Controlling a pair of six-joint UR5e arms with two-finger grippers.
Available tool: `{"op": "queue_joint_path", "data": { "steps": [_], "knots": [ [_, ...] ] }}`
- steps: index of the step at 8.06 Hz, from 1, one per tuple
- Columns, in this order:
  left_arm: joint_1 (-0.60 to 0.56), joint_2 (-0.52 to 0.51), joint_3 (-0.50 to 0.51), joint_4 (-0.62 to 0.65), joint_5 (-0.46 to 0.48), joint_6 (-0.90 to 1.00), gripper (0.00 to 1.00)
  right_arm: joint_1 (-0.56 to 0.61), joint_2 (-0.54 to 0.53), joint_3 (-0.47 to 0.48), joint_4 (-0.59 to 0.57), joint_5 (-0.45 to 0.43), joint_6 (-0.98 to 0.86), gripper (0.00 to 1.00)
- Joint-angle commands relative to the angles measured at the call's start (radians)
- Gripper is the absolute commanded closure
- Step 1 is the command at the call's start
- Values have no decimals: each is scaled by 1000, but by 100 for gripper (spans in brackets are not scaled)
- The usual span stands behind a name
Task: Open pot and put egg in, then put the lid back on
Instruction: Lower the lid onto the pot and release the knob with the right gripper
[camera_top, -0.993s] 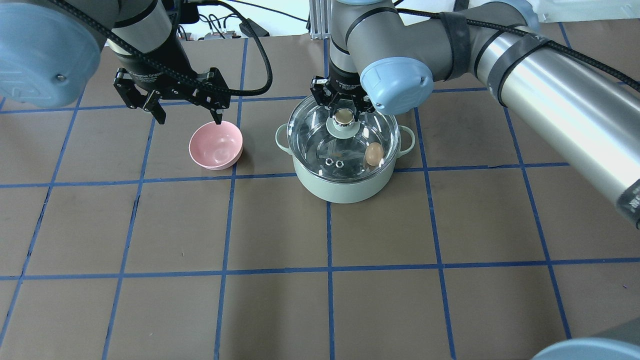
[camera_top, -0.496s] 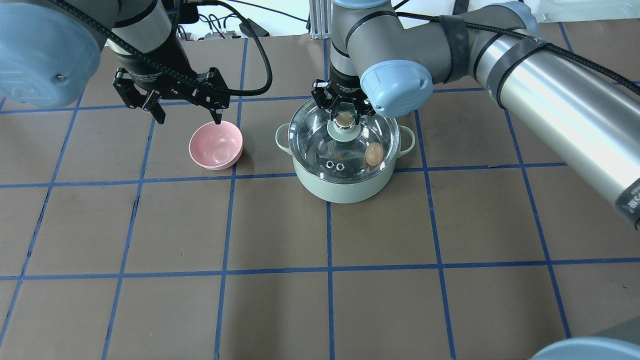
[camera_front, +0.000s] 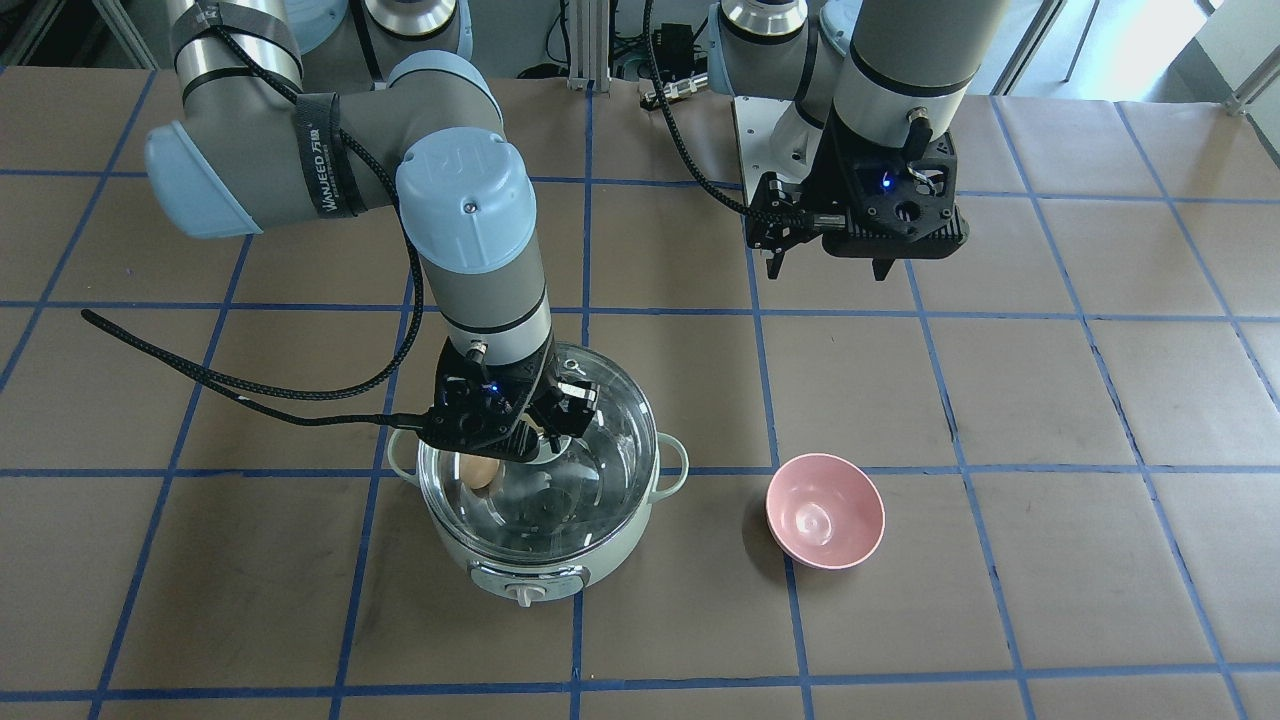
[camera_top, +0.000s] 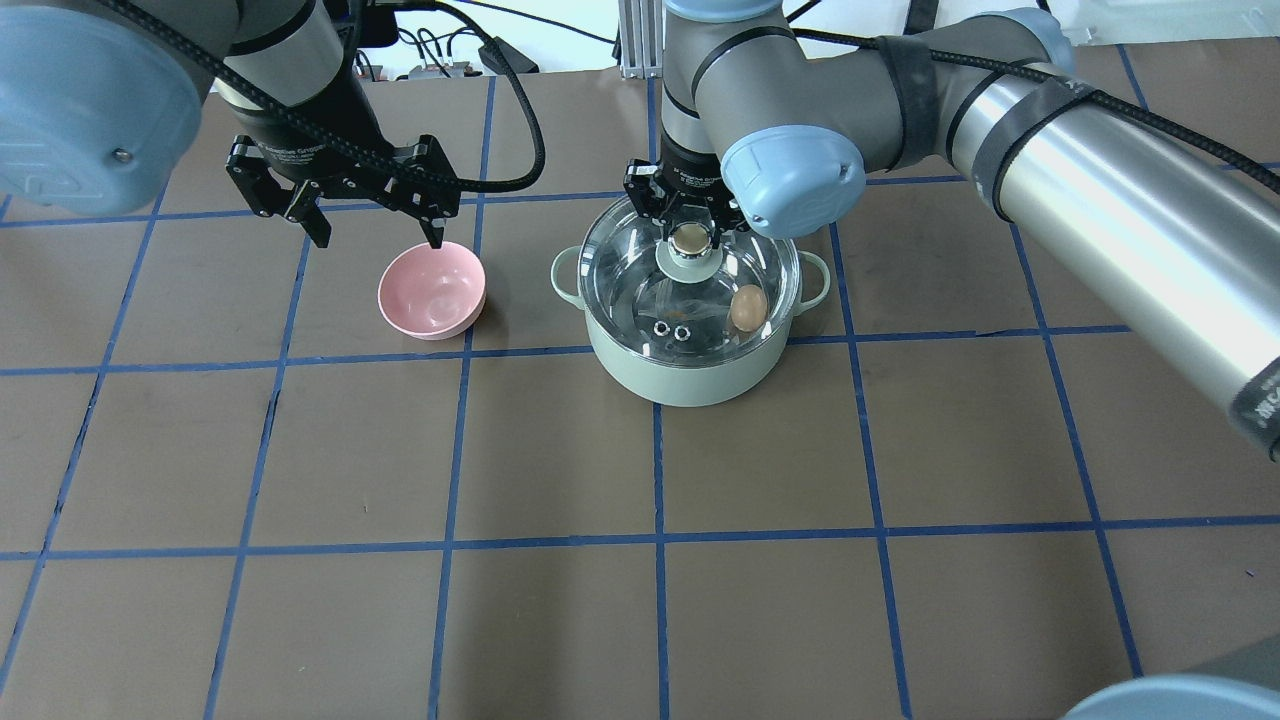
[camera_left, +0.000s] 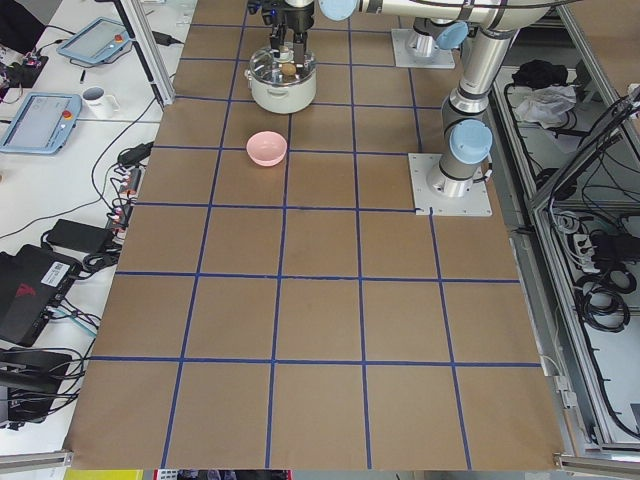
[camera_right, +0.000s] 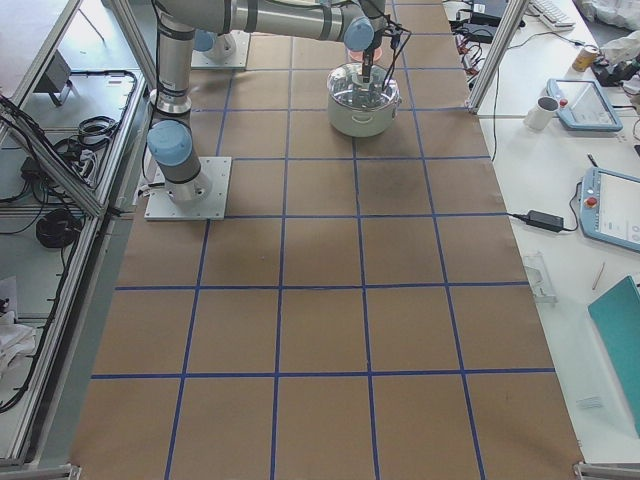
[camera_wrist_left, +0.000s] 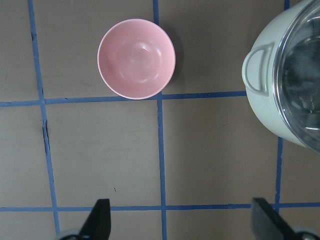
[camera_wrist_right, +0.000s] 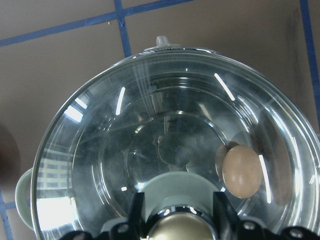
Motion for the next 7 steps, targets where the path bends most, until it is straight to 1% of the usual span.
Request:
{"op": "queue_joint_path", "data": {
  "steps": [1,3,4,5,6,7],
  "knots": [
    [0,0,0,0,0,0,0,0,1,2,-15,0,1,78],
    [0,-2,0,0,-1,0,0,0,-1,20,-16,0,2,72],
    [0,0,0,0,-1,0,0,0,-1,22,-18,-2,2,58],
    [0,-2,0,3,-1,0,0,-5,-2,20,-26,-2,2,33],
    [0,-2,0,3,-1,0,0,-5,-1,20,-55,0,-1,15],
    [0,-2,0,3,-1,0,0,-5,-1,19,-59,0,-10,3]
  ]
}}
